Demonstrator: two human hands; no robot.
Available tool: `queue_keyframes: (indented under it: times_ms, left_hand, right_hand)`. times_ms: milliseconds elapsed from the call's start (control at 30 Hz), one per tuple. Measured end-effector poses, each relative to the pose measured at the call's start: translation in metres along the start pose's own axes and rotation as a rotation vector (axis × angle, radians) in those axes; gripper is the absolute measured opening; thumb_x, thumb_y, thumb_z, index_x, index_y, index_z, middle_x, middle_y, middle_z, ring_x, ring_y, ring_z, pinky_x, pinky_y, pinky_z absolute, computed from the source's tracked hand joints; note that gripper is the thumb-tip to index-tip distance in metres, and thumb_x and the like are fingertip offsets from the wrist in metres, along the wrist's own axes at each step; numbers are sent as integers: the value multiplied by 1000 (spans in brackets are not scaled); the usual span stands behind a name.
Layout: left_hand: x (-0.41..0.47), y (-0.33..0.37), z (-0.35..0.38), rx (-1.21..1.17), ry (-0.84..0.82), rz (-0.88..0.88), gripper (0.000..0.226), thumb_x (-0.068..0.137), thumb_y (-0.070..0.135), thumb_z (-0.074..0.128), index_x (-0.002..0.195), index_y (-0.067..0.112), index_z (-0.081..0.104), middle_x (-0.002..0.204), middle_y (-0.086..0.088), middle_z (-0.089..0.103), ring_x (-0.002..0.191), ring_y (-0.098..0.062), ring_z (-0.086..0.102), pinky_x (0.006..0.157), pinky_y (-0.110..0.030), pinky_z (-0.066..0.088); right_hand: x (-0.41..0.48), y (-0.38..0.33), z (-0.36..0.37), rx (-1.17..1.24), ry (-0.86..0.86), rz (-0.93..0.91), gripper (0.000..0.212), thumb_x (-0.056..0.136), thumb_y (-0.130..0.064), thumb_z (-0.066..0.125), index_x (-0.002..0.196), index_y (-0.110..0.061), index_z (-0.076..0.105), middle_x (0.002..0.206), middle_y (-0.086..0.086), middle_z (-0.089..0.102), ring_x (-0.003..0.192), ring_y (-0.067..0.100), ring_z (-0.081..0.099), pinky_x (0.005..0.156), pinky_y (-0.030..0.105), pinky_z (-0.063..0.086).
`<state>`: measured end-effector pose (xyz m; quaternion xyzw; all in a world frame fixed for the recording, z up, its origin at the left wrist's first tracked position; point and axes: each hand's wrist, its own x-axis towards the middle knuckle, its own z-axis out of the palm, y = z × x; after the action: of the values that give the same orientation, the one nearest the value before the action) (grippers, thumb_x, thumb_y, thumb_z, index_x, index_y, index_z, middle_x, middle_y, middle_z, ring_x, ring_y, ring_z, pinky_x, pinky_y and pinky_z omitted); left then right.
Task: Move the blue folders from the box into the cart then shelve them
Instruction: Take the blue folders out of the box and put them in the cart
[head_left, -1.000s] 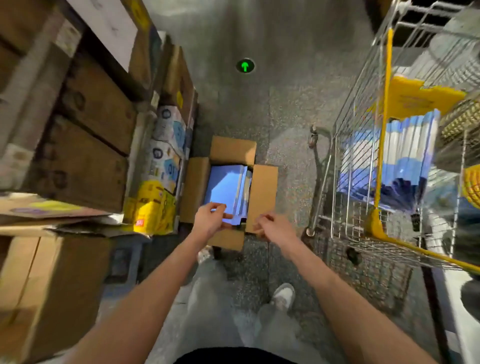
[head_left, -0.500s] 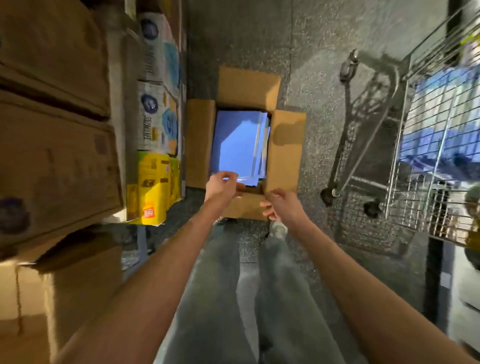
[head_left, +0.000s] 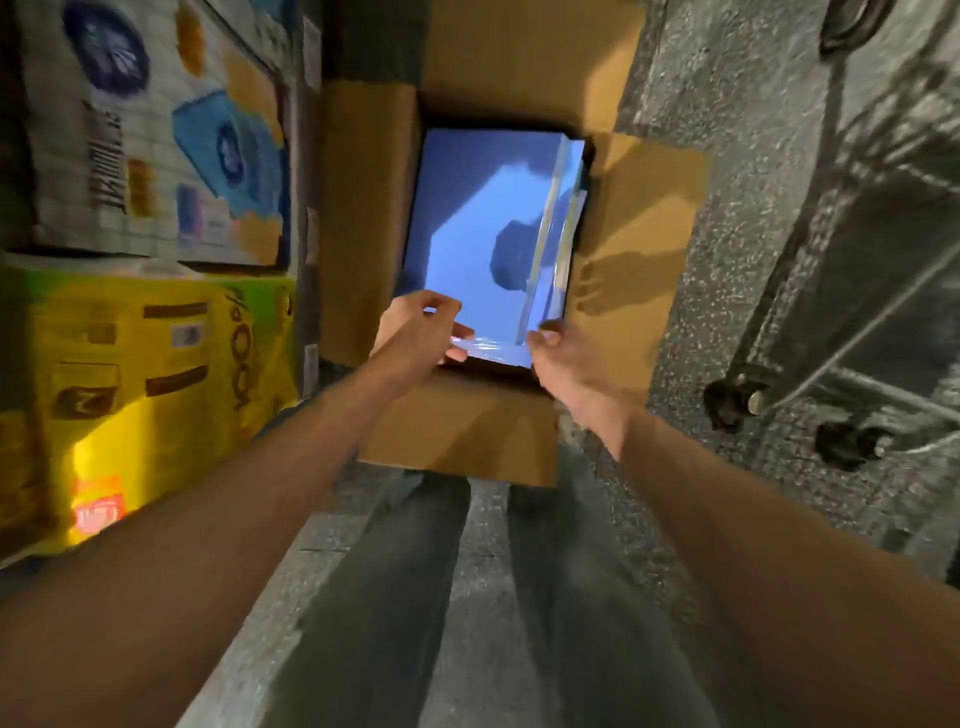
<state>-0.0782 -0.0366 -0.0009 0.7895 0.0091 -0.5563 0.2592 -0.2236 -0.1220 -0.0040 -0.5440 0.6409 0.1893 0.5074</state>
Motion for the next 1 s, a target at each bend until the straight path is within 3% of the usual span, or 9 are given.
queue_keyframes:
  times_ms: [67,200,333,400,500,667,800,900,1000]
  left_hand:
    - [33,-12,13,17,18,-12,23,100,29,51,114,18,66,82,2,78,67,-21,75,64,-27,52]
    - [77,-32,25,68,-4,4,25,102,32,51,120,18,64,86,3,77,69,-18,76,83,-39,60]
    - [103,-44,26,114,-7,20,27,103,32,52,123,17,62,91,1,77,72,-19,76,81,-37,62]
    - [111,-45,24,125,6,27,28,103,32,52,125,17,62,93,1,76,73,-18,75,81,-38,62]
    - [118,-44,21,117,48,46,29,103,32,53,128,18,61,92,4,76,71,-16,75,83,-41,62]
    - [119,-28,17,79,79,74,27,102,35,53,124,22,61,93,7,76,70,-14,75,85,-46,60]
    - [114,-11,16,129,119,151,25,101,40,51,120,28,60,106,10,72,80,-9,74,75,-38,60]
    - [114,0,16,169,156,258,28,100,44,53,122,30,59,114,14,65,98,-9,66,79,-32,55]
    - [113,8,22,149,157,283,46,98,55,51,134,26,50,121,12,59,106,-7,58,96,-30,49]
  right_hand:
    - [37,5,9,-16,24,-8,37,99,-29,51,133,-13,53,110,-1,60,97,20,58,84,29,47]
    - [89,15,29,12,73,-29,50,96,-34,53,141,-14,45,125,5,62,110,29,62,93,39,51]
    - [118,25,46,131,61,16,66,98,-36,53,155,-19,25,141,2,52,115,25,57,93,30,44]
    - [126,26,51,256,110,42,63,99,-36,54,154,-19,30,141,2,53,123,24,55,97,29,44]
    - [129,23,53,433,156,111,50,102,-37,49,146,-15,42,123,-3,57,96,13,60,72,13,46]
    - [122,10,53,545,208,107,40,104,-45,36,122,-17,59,107,0,56,109,25,54,101,35,40]
    - [107,-1,53,660,109,150,70,91,-71,30,131,-22,61,124,-1,64,116,24,59,104,40,45]
    - [101,-10,51,727,-15,106,62,105,-56,20,126,-17,64,111,5,68,96,18,62,81,29,47]
    - [94,-15,59,783,-137,65,68,105,-55,13,123,-18,67,117,10,67,104,21,62,88,34,50]
